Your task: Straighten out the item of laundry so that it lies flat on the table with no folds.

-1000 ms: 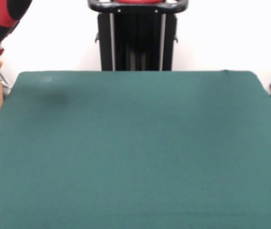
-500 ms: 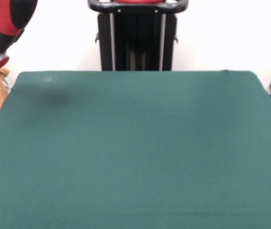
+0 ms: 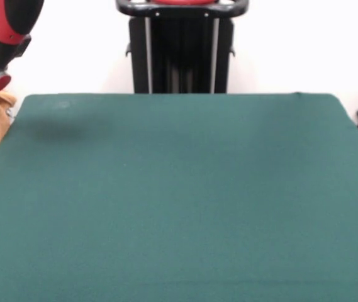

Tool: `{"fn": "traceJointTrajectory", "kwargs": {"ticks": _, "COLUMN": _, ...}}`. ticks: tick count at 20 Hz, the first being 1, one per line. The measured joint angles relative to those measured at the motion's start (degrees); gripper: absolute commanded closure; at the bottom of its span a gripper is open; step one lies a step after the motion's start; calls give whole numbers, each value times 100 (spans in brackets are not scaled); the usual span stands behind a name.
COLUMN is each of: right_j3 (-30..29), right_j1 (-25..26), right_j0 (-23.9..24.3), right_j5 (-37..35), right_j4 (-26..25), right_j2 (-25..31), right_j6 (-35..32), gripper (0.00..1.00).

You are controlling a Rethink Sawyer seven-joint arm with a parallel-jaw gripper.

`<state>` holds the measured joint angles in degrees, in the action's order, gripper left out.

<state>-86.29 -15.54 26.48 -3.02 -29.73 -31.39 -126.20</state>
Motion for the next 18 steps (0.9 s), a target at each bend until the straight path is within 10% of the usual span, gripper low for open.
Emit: {"fn": "traceJointTrajectory", "kwargs": {"ticks": 18, "right_j3": -378, "right_j1": -749, "right_j0": 385, "right_j5": -1231, "right_j4": 170, "right_j2": 1228, "right_j6": 0, "gripper": 100}}
